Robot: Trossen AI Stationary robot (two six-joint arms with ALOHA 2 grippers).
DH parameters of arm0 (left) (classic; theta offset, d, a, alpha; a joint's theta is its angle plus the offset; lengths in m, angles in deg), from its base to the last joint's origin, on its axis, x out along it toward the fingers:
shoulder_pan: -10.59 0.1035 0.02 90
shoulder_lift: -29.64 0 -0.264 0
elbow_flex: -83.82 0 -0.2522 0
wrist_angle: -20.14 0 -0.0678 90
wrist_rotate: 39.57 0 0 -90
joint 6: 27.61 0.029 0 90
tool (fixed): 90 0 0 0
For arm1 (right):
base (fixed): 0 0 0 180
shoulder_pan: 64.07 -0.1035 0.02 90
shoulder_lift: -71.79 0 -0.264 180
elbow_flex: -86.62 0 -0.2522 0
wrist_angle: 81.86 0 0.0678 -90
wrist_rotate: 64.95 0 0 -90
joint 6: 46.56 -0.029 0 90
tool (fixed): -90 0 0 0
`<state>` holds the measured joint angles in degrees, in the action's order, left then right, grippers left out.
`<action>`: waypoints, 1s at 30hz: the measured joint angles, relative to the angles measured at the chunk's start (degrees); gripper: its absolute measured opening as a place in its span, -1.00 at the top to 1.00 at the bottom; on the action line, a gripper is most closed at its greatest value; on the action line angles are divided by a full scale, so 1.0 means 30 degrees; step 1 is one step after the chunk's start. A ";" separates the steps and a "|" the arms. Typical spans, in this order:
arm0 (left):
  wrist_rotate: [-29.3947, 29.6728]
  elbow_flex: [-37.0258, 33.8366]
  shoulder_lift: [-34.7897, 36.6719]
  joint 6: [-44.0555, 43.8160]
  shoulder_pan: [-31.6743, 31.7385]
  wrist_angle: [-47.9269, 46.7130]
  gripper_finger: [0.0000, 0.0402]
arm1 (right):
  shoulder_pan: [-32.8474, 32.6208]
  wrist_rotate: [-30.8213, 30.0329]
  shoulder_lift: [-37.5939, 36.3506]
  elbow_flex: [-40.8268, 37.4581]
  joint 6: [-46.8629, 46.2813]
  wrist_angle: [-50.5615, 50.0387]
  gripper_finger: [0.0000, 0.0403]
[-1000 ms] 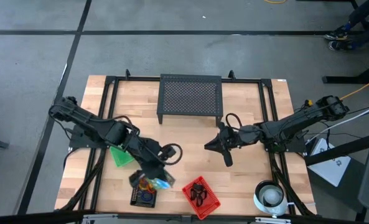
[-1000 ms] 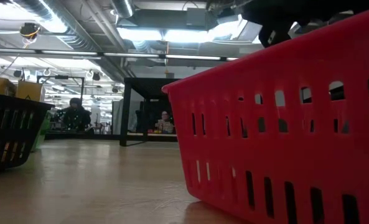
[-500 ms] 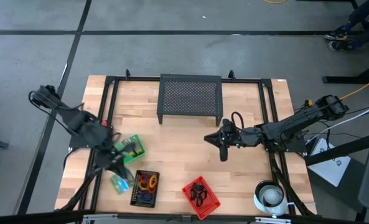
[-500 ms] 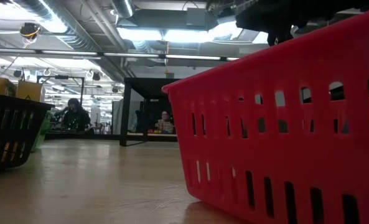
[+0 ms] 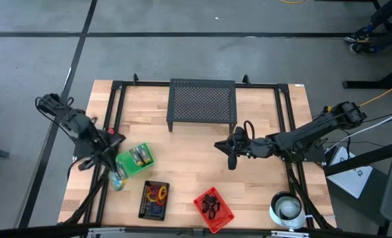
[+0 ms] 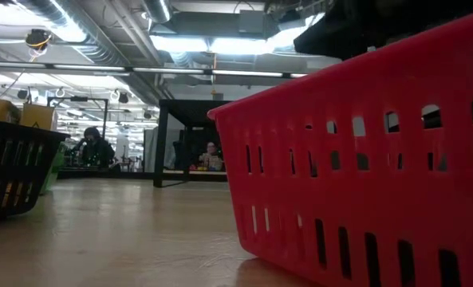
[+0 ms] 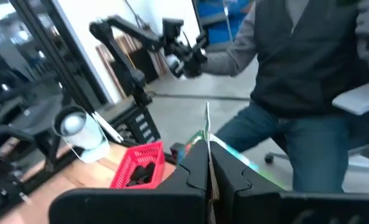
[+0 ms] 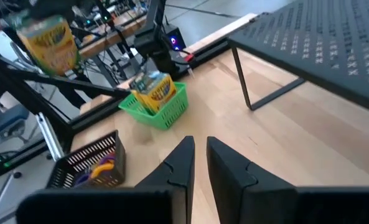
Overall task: Pick & Place Office Desk Supplies
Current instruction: Put the yellow crayon box into the green bin
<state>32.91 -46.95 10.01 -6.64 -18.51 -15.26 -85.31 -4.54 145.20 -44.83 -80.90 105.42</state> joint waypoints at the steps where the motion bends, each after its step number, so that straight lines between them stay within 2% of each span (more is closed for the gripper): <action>1: 0.0162 -0.0383 0.0636 -0.0051 0.0000 0.0004 0.99 | 0.0000 0.0004 0.0168 0.0000 -0.0017 0.0019 0.78; 5: 0.0676 -0.1962 0.2836 -0.0555 0.0000 0.1216 0.99 | 0.0007 0.0004 0.0741 -0.0007 -0.0401 0.0077 0.78; 10: 0.1204 -0.3259 0.4386 -0.1154 0.0000 0.1830 0.99 | 0.0007 0.0004 0.1025 -0.0007 -0.0339 0.0281 0.78; 16: 0.2930 -0.4536 0.4473 -0.1996 0.0000 0.2551 0.99 | 0.0007 0.0004 0.1025 -0.0007 0.0610 0.0390 0.78; 23: 0.4292 -0.7134 0.4459 -0.4539 0.0000 0.3951 0.99 | 0.0007 0.0386 0.1025 -0.0007 0.1302 0.0749 0.78; 30: 0.4638 -0.8513 0.4459 -0.4530 0.0005 0.6266 0.99 | 0.0007 0.1940 0.1053 -0.0007 0.2550 0.4066 0.78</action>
<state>46.83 -72.49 23.38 -20.23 -18.50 3.54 -85.28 1.27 148.36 -44.85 -73.25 117.62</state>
